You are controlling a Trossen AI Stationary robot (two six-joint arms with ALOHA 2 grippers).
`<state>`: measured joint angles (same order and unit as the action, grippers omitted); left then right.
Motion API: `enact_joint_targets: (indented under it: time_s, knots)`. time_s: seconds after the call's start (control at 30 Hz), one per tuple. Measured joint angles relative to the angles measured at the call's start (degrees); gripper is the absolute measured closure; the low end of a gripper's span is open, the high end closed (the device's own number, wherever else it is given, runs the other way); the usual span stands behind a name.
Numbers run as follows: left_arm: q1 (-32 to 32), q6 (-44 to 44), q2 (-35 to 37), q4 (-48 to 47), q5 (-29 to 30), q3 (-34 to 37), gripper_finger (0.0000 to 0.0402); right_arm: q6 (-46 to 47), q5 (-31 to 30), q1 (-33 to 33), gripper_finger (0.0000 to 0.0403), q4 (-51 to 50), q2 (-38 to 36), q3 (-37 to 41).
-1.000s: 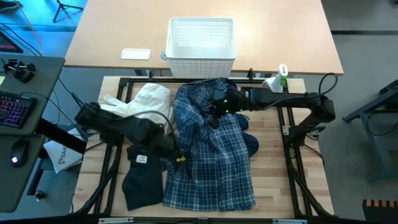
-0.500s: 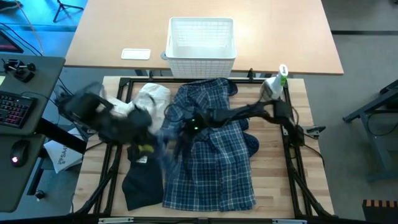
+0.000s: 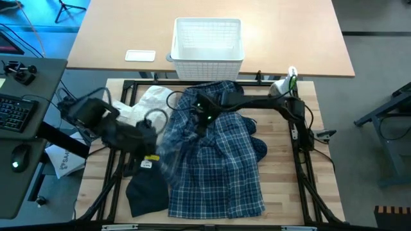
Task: Fold laundry
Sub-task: Fold the blue plaid flannel shirt
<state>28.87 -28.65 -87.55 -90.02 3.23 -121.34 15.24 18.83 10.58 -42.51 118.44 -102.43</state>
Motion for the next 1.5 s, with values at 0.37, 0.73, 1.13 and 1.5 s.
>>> enact_joint_targets:
  time_s: [0.37,0.73,1.13,1.5]
  knots:
    - [-2.1,2.4,0.0,0.0,-0.1,15.4,0.0389,-22.4,8.6,-5.7,0.0193,6.1,-5.2,-0.7]
    - [-3.7,2.9,0.1,0.1,-0.3,20.7,0.0330,-21.8,-5.9,-15.3,0.0209,30.7,-2.2,-0.6]
    - [12.5,-34.8,0.5,13.4,-1.6,33.0,0.0282,-15.5,-13.9,-12.8,0.0251,13.1,-2.7,2.3]
    - [22.8,-89.0,0.5,42.8,11.5,57.0,0.0230,-11.5,-13.7,-11.3,0.0272,16.6,-16.8,20.7]
